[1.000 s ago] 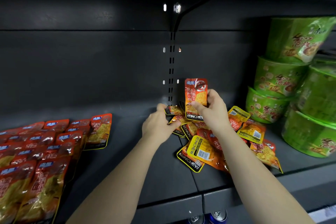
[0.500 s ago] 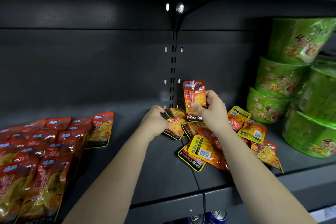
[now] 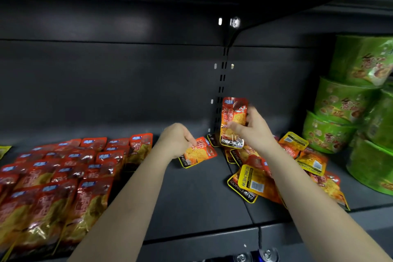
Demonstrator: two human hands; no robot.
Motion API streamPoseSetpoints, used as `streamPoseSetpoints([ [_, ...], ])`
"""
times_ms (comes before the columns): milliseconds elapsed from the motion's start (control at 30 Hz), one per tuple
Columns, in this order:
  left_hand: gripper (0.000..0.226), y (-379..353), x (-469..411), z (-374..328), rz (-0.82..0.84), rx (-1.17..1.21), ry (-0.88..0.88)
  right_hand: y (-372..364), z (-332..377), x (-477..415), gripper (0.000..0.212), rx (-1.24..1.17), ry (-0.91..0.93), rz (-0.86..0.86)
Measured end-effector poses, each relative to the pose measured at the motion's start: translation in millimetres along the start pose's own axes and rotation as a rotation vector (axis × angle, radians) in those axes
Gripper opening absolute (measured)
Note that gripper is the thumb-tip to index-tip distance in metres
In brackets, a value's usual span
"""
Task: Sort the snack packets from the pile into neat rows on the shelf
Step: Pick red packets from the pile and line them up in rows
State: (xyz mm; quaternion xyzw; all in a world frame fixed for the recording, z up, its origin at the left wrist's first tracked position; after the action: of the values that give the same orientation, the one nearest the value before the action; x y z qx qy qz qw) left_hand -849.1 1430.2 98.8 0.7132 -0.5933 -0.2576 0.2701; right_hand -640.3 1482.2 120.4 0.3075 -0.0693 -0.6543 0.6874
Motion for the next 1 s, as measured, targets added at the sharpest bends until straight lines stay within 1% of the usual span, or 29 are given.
streamPoseSetpoints([
  [33, 0.010, 6, 3, 1, -0.017, -0.005, -0.018, -5, 2, -1, 0.032, -0.013, 0.000, -0.001],
  [67, 0.006, 12, 6, 1, -0.027, -0.003, -0.036, -10, 5, -1, 0.030, -0.029, 0.000, 0.000],
  [133, 0.013, 26, 11, 2, -0.053, 0.000, -0.075, -22, 13, 0, 0.025, -0.051, -0.006, 0.014],
  [267, 0.011, 67, 19, 10, -0.180, -0.014, -0.119, -52, 29, 4, 0.020, -0.065, -0.023, 0.069],
  [367, 0.015, 94, 21, 22, -0.236, -0.019, -0.140, -76, 40, 6, 0.018, -0.085, -0.020, 0.111],
  [500, 0.013, 127, 22, 40, -0.325, -0.122, -0.179, -110, 55, 8, 0.025, -0.113, -0.064, 0.186],
  [600, 0.008, 145, 22, 52, -0.371, -0.164, -0.226, -136, 65, 12, 0.028, -0.135, -0.090, 0.285],
  [667, 0.007, 154, 21, 60, -0.393, -0.192, -0.250, -153, 70, 15, 0.030, -0.172, -0.115, 0.349],
  [767, 0.008, 163, 20, 69, -0.399, -0.219, -0.285, -171, 79, 21, 0.030, -0.155, -0.140, 0.405],
  [900, 0.008, 169, 21, 79, -0.406, -0.208, -0.330, -188, 83, 27, 0.026, -0.085, -0.156, 0.433],
  [1000, 0.012, 169, 21, 86, -0.415, -0.177, -0.335, -199, 80, 28, 0.021, -0.047, -0.180, 0.442],
])
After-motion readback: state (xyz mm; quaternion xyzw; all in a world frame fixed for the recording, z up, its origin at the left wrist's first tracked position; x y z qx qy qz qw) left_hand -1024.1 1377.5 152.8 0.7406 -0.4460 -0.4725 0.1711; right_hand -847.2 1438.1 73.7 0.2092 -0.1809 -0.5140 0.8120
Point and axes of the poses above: each hand's wrist, its own x-axis away from the middle knuckle, its own y-axis out of the back of the hand, z = x × y, the point moved 6 cm from there along -x, towards the middle knuckle, and after that the axes turned 4 degrees about x, right-handed, at the moved point
